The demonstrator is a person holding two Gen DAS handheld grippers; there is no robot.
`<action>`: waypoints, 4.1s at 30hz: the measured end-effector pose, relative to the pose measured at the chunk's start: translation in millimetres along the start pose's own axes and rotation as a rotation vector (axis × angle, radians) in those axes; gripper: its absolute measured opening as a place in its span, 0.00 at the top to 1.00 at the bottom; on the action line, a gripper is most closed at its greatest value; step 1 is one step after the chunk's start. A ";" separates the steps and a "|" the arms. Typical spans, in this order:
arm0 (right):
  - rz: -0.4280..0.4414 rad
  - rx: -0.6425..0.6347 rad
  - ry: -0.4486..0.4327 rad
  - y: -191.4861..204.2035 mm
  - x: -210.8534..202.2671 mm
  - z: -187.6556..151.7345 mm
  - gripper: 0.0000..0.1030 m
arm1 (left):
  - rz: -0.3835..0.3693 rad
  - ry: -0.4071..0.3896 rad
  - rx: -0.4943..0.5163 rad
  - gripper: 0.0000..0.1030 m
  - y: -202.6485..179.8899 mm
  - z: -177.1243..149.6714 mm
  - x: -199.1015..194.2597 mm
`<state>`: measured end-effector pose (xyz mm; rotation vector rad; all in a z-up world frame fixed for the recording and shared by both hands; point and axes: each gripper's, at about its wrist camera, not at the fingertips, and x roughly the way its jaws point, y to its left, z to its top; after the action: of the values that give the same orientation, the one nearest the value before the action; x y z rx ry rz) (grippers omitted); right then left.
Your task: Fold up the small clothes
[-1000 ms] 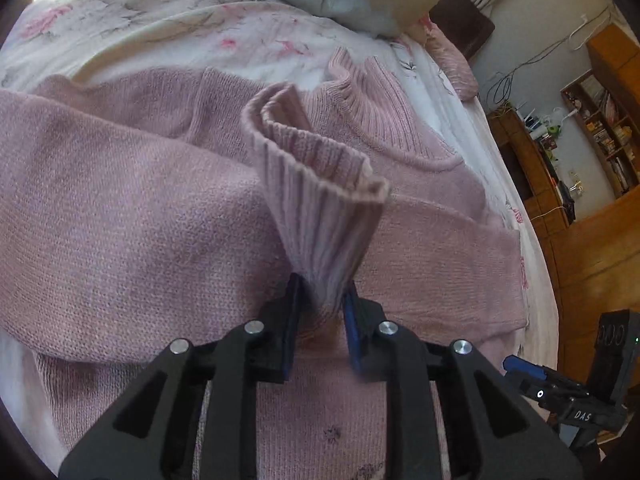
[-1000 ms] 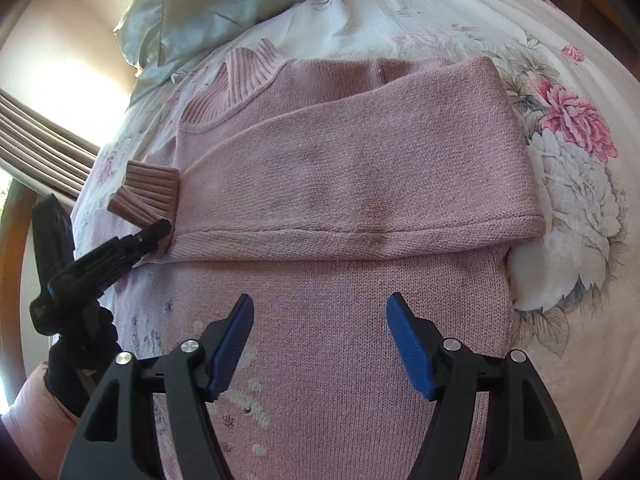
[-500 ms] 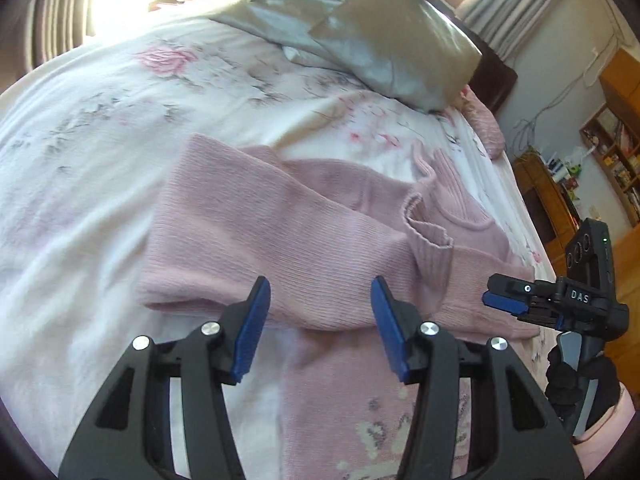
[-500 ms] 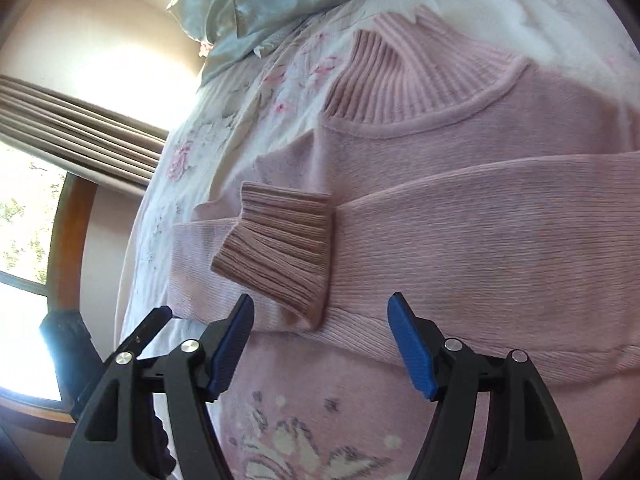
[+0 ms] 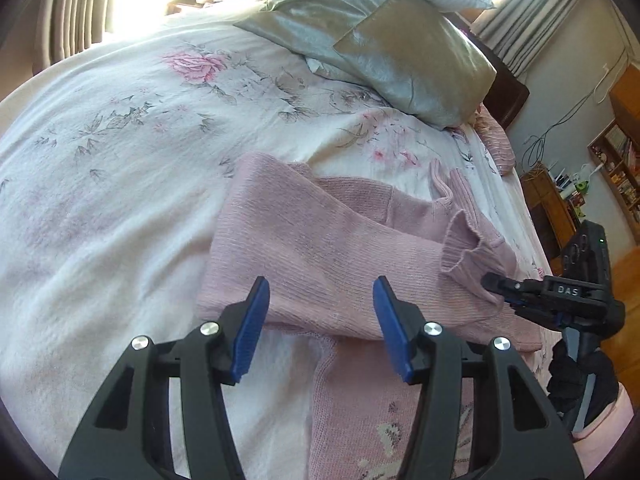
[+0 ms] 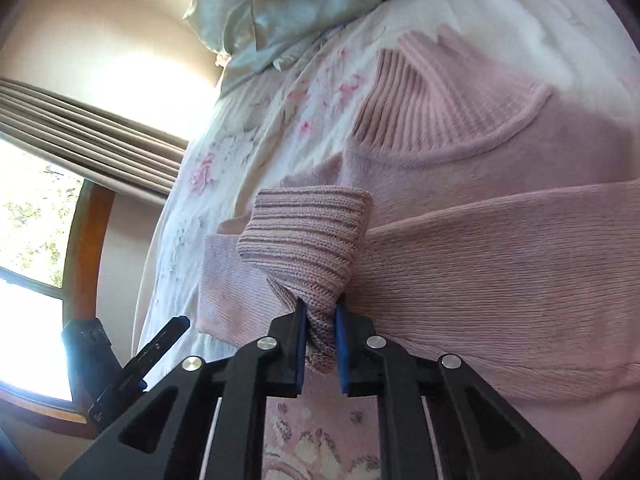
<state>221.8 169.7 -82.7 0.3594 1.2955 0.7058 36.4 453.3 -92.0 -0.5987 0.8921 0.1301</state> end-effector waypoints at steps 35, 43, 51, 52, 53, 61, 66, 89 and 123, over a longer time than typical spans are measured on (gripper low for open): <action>-0.378 0.047 -0.068 -102.4 -86.6 -32.5 0.60 | 0.094 0.164 0.188 0.44 -69.6 -16.2 84.0; -0.201 0.216 -0.066 -151.6 -84.8 -26.9 0.37 | 0.060 0.147 0.251 0.43 -96.4 -13.3 87.6; -0.328 0.126 0.029 -144.5 -58.4 -28.3 0.78 | 0.089 0.217 0.298 0.42 -92.1 -22.6 111.1; -0.326 0.108 0.036 -141.9 -60.4 -26.2 0.78 | 0.073 0.223 0.282 0.42 -92.4 -17.7 108.2; -0.324 0.084 0.035 -138.0 -64.3 -23.7 0.74 | 0.042 0.212 0.258 0.42 -92.9 -10.8 103.6; -0.250 -0.076 -0.057 -97.9 -66.9 64.8 0.49 | -0.044 0.112 0.344 0.40 -146.5 71.6 130.7; -0.189 -0.039 -0.001 -102.6 -14.2 132.8 0.43 | -0.121 0.190 0.316 0.39 -172.8 107.3 188.7; 0.055 -0.261 -0.159 -60.8 -60.0 105.2 0.89 | -0.438 0.116 0.358 0.93 -185.7 91.2 149.8; -0.232 -0.299 0.083 -59.9 -19.2 -79.1 0.70 | -0.239 0.290 0.525 0.60 -148.1 -77.0 105.7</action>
<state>160.4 101.6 -125.3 -0.0630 1.2625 0.7095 101.4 274.4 -144.7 -0.2287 1.0750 -0.4070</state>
